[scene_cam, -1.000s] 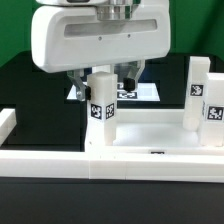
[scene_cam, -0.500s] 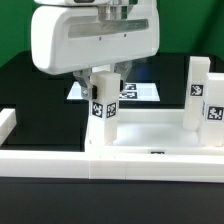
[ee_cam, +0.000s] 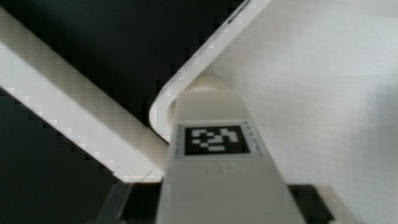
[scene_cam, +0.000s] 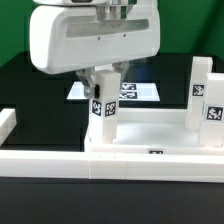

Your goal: Assemble desk

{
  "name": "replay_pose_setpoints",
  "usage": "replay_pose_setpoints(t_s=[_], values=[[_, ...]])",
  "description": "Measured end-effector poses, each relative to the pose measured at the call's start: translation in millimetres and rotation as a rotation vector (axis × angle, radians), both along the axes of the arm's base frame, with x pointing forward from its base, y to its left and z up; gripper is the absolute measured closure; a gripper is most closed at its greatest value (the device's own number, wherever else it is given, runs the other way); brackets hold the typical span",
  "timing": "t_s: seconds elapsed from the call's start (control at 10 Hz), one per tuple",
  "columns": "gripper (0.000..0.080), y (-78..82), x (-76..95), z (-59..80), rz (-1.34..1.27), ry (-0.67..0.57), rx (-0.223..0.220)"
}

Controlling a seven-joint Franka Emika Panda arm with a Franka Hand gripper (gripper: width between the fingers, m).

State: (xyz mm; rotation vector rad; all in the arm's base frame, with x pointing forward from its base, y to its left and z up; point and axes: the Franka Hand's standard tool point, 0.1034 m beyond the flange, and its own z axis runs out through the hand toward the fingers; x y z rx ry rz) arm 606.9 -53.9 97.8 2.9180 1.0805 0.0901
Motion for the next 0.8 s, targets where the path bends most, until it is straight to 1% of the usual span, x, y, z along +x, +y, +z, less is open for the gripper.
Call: replay_pose_setpoints(t_s=[0.4, 0.6, 0.8], values=[[0.0511, -2.2, -0.8, -0.2, -0.367, -0.001, 0.03], [0.0511, -0.6, -1.2, -0.6, -0.693, 0.003, 0.072], [0.0511, -1.4, -1.4, -1.1, -0.914, 0.002, 0.083]])
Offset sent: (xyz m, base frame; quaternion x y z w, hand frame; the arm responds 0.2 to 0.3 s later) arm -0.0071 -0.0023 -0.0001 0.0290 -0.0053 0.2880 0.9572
